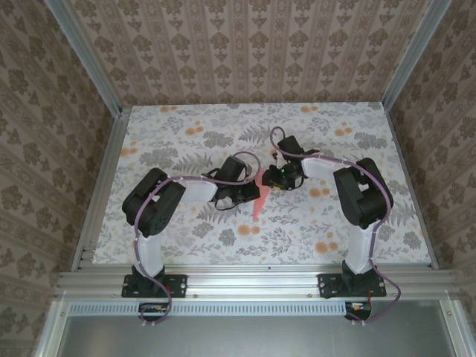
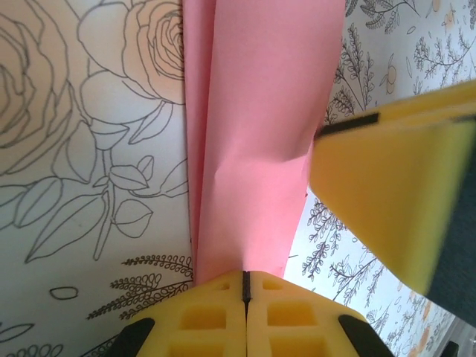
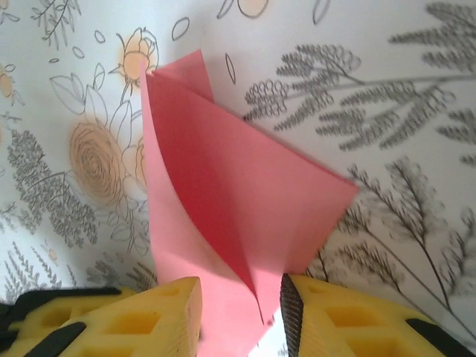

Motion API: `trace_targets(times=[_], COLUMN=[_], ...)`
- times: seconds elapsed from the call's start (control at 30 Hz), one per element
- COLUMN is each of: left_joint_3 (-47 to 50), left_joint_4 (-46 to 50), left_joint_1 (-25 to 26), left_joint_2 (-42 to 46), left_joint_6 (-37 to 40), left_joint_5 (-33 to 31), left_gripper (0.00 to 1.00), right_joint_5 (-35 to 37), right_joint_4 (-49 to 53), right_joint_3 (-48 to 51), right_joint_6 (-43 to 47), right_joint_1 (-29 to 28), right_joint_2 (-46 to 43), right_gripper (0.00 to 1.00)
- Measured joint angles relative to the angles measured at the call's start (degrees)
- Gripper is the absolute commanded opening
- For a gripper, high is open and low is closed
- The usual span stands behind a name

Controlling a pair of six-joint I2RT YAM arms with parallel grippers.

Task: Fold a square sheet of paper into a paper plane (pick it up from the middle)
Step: Fold the wing for the fifth time at the center of the table.

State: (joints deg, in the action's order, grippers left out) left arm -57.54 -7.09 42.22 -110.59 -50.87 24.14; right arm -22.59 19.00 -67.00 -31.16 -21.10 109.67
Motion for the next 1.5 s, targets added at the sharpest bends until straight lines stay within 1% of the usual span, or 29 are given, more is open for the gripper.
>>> trace_targets(times=[0.1, 0.17, 0.27, 0.4, 0.53, 0.67, 0.83, 1.0, 1.5], left_joint_3=[-0.13, -0.44, -1.33, -3.08, -4.31, -4.50, -4.66, -4.83, -5.66], left_joint_4=[0.15, 0.68, 1.97, 4.00, 5.46, 5.88, 6.23, 6.58, 8.39], left_joint_1=[0.13, 0.26, 0.70, 1.33, 1.97, 2.23, 2.38, 2.38, 2.38], left_joint_2=[0.00, -0.02, -0.17, -0.76, -1.14, -1.14, -1.14, -1.14, -1.22], left_joint_6=[-0.76, -1.62, -3.45, -6.08, -8.81, -11.04, -12.63, -13.11, -13.00], left_joint_5=[-0.22, -0.50, -1.38, -2.60, -4.11, -4.96, -5.55, -5.66, -5.90], left_gripper=[0.06, 0.06, 0.06, 0.06, 0.06, 0.06, 0.06, 0.06, 0.06], right_joint_5=[-0.57, -1.77, -3.10, -3.69, -3.85, -3.82, -3.82, -3.32, -2.71], right_joint_4=[-3.06, -6.58, -11.80, -18.53, -25.46, -31.26, -36.87, -36.96, -36.59], right_joint_3=[4.94, 9.53, 16.76, 25.38, 31.21, 32.13, 32.06, 31.91, 32.96], right_joint_6=[-2.49, -4.94, -8.63, -14.05, -18.86, -22.16, -24.55, -24.76, -24.50], right_joint_1=[0.42, 0.44, -0.63, -4.42, -8.39, -10.80, -11.91, -12.07, -12.07], right_joint_2=[-5.35, -9.86, -15.17, -18.40, -18.71, -18.05, -14.78, -13.16, -13.70], right_gripper=[0.31, 0.26, 0.20, 0.12, 0.09, 0.07, 0.06, 0.05, 0.05])
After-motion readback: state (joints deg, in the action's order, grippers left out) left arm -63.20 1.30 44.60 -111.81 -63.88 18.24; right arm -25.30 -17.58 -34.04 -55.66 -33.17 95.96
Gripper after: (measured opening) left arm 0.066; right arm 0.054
